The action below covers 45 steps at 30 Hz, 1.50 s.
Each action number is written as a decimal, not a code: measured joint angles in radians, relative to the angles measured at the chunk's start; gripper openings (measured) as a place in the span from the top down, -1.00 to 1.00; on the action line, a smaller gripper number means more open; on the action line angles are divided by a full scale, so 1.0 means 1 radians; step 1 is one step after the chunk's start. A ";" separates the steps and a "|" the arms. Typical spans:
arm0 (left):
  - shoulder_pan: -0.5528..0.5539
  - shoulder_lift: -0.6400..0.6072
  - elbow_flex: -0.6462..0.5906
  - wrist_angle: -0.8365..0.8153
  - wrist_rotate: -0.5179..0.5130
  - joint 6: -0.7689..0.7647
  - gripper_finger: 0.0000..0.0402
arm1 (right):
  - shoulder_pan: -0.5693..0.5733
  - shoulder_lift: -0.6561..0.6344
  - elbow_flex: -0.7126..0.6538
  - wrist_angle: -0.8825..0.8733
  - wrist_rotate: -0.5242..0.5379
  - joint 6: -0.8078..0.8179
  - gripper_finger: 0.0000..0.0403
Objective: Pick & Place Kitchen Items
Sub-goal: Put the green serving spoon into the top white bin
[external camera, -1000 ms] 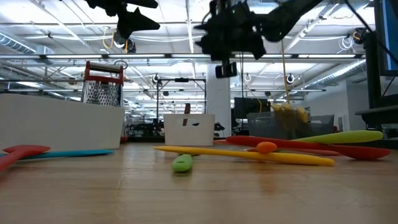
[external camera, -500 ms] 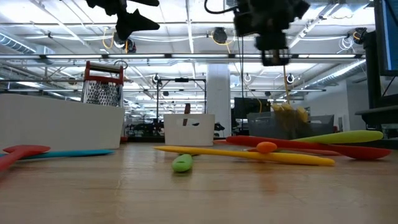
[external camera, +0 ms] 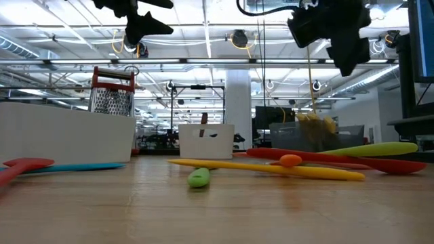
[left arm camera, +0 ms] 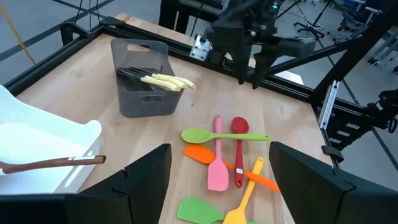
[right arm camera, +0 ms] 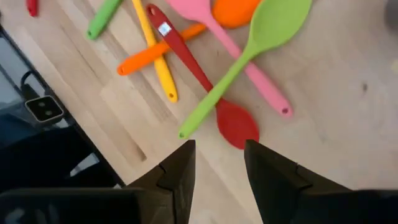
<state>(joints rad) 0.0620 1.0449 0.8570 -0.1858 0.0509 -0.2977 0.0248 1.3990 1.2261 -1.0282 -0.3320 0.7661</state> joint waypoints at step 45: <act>-0.042 0.000 0.000 -0.027 0.178 0.178 -0.36 | 0.246 -0.001 -0.289 0.344 0.123 0.451 0.36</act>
<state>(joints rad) 0.0201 1.0449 0.8570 -0.2129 0.2284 -0.1195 0.2706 1.3983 0.9367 -0.6840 -0.2088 1.2173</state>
